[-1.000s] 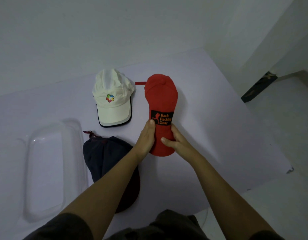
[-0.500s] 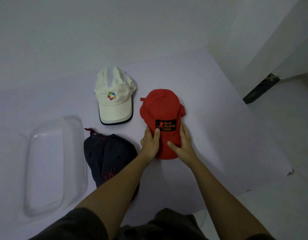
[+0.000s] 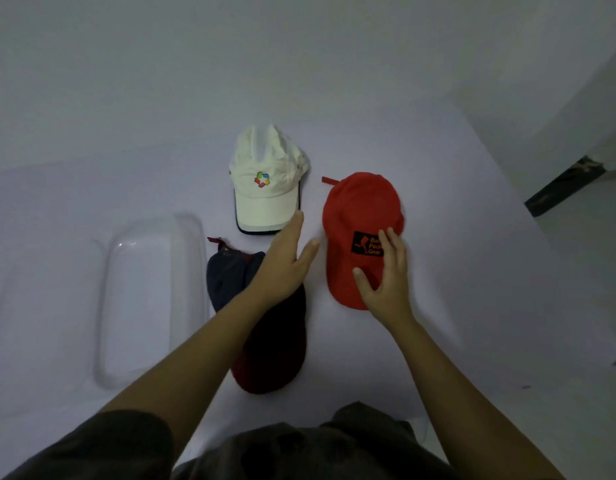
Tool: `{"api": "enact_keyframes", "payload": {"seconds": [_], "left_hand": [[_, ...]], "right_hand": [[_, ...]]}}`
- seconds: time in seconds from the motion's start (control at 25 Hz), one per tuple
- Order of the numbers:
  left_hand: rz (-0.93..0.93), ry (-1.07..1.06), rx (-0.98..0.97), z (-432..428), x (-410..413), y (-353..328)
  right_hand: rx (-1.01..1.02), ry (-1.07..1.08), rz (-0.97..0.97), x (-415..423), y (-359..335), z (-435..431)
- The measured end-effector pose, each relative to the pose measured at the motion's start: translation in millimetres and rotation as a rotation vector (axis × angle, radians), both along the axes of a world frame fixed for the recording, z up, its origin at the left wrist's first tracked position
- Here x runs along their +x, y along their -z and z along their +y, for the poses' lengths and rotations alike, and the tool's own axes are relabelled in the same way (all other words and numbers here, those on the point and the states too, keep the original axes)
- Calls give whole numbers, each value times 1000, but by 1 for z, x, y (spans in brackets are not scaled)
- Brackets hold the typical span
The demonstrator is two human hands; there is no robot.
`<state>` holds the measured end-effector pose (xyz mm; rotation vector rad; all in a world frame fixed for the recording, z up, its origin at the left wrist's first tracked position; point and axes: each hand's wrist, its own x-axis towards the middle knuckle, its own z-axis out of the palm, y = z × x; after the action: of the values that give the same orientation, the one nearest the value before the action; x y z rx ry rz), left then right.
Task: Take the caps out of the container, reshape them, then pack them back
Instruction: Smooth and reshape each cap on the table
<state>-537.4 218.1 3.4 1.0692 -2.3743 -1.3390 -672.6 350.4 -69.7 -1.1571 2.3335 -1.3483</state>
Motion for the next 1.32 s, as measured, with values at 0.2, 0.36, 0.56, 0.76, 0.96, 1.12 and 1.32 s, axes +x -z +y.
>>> {"api": "enact_keyframes", "payload": {"seconds": [0.2,0.36,0.56,0.76,0.96,1.12,1.32], "left_hand": [[-199,2,-132,-53,66,-8],[-613,298,-97,-68,83,4],[-568,248,56,-70,71,-2],[-629,402,71,-73,62,-18],[-634,518,42,-70,53,-32],[-704,614,213,-70,49,-47],[-779,713,266,-67,40,-52]], "right_hand": [[180,-245,-183,64,-8,-23],[479,-253,-585,92,0,-22],[494,-314,-637,109,-5,-27],[450,-269,-547,119,-6,-25],[410,-224,-521,122,-6,-25],[392,-269,-500,121,-8,-22],[333,-323,-439,121,-7,-22]]}}
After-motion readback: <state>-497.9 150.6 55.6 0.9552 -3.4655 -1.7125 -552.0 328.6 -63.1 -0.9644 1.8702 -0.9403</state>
